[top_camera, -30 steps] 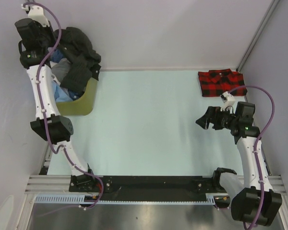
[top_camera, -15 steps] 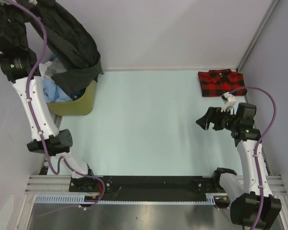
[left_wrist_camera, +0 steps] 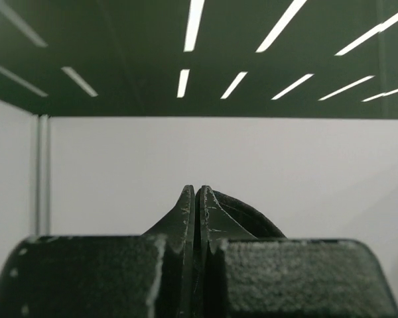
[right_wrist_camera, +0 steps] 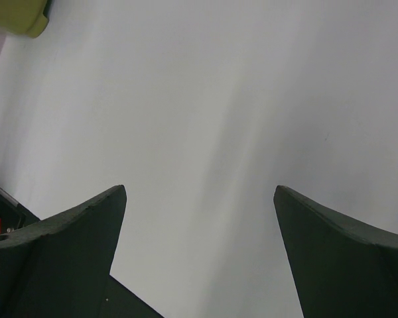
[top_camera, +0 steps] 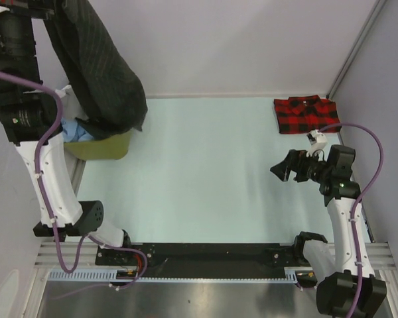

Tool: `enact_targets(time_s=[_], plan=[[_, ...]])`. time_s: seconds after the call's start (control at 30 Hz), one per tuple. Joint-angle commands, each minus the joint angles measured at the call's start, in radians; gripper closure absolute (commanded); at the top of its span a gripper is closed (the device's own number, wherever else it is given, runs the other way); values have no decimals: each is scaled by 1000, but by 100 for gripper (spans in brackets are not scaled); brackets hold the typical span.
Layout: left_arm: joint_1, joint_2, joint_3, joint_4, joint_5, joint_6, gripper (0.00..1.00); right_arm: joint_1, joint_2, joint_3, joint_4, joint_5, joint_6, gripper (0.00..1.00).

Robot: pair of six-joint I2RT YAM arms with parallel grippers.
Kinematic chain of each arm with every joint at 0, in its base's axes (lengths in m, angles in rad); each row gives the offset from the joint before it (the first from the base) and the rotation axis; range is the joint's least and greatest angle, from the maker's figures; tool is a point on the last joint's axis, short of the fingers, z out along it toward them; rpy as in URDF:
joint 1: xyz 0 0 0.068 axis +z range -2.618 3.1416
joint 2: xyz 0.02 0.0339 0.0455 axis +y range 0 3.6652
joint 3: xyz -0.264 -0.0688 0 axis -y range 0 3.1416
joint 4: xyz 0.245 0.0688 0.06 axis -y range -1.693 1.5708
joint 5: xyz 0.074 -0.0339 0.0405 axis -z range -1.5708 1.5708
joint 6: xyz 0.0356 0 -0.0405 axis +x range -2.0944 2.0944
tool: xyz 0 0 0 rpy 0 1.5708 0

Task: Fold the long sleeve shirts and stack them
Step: Move the shirt to the center of the board

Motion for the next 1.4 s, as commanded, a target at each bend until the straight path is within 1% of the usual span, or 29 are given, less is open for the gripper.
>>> enact_targets(time_s=[0.0,0.1,0.13,0.23,0.27,0.33,0.37,0.43,0.47,0.53,0.57,0.6,0.63,0.67,0.73,0.77,0.87,1.0,1.13,1.23,1.3,1.33,1.37], plan=[[-108,-56,36,116,23,34,100,-25,-37,-22,40,-55,25,0],[-172,-67,11,118,46,47,100,-25,-55,-27,43,-77,16,0],[-193,-68,4,118,73,54,100,-25,-57,-27,43,-81,16,0],[-316,-71,-18,113,98,123,100,-23,-55,-24,49,-95,17,0],[-394,-64,-19,109,102,181,100,-23,-54,-21,56,-100,19,0],[-466,-50,-16,109,96,235,100,-21,-43,-9,63,-117,28,0],[-533,-36,-15,116,89,279,100,-20,-41,-4,72,-120,34,0],[-597,10,-4,130,73,326,100,-14,-34,7,84,-120,51,0],[-653,27,1,148,64,364,100,-12,-31,10,95,-121,57,0],[-707,88,17,171,52,402,100,-6,-28,19,107,-126,78,0],[-764,108,23,202,44,447,100,-6,-28,21,121,-127,83,0],[-790,133,39,219,31,468,100,-5,-28,21,127,-127,91,0],[-818,175,48,259,21,494,100,-5,-28,21,129,-126,95,0],[-871,198,57,285,8,557,100,-5,-31,22,130,-127,98,0],[-931,252,76,379,-20,602,100,-8,-34,21,121,-123,94,0],[-951,269,88,397,-20,644,100,-9,-40,21,116,-124,89,0],[-1022,306,99,460,-20,694,100,-11,-54,8,116,-127,88,0],[-1098,344,91,484,6,692,100,-15,-60,-5,122,-112,98,0],[-1195,390,86,513,47,776,100,-26,-66,-9,133,-108,112,0],[-1220,424,97,550,60,846,100,-32,-75,-7,129,-112,117,0],[-1218,427,99,560,29,881,100,-37,-81,-7,126,-117,117,0],[-1205,426,96,561,21,921,100,-38,-90,-7,119,-117,112,0],[-1191,424,96,561,-2,930,100,-41,-93,-8,118,-120,112,0]])
